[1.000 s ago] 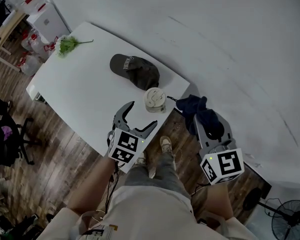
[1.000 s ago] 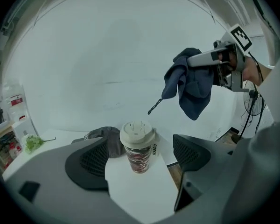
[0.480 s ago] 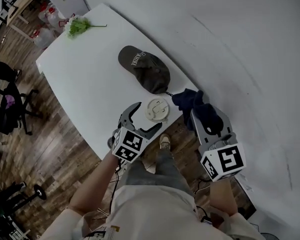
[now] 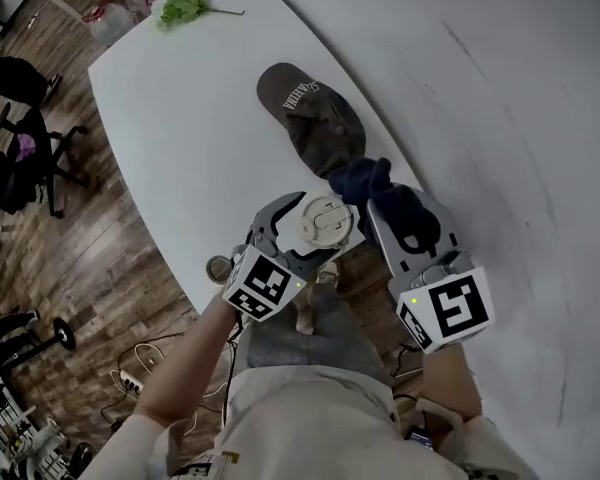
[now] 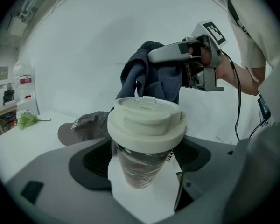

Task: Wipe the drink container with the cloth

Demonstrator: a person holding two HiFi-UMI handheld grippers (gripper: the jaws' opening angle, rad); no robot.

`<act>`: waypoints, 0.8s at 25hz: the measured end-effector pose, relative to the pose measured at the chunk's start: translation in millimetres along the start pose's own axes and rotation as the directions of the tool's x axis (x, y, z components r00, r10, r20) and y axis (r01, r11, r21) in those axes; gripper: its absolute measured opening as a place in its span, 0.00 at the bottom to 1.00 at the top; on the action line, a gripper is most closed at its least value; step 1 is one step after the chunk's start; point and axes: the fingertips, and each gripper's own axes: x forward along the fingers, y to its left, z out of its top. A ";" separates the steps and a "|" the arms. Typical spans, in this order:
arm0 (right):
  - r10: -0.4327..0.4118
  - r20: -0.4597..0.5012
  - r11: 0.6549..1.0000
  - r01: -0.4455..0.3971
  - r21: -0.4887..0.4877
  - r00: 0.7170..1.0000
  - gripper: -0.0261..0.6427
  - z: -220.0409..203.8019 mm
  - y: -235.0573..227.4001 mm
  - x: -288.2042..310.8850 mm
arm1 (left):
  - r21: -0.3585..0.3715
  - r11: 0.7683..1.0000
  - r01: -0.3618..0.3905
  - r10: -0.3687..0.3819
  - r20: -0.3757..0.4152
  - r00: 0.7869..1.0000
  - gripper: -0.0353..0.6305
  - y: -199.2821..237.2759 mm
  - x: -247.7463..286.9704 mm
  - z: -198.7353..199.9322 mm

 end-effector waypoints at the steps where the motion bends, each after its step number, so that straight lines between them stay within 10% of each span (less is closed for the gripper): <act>1: 0.022 -0.003 1.000 -0.022 -0.001 1.000 0.20 -1.5 3.3 3.2 | 0.002 1.000 -0.001 0.001 0.005 1.000 0.69 -0.4 0.3 0.2; 20: 0.275 -0.269 0.941 -0.315 -0.120 0.923 0.20 -47.9 89.2 52.0 | 0.017 1.000 -0.002 0.002 -0.017 1.000 0.65 -0.7 -0.5 -1.8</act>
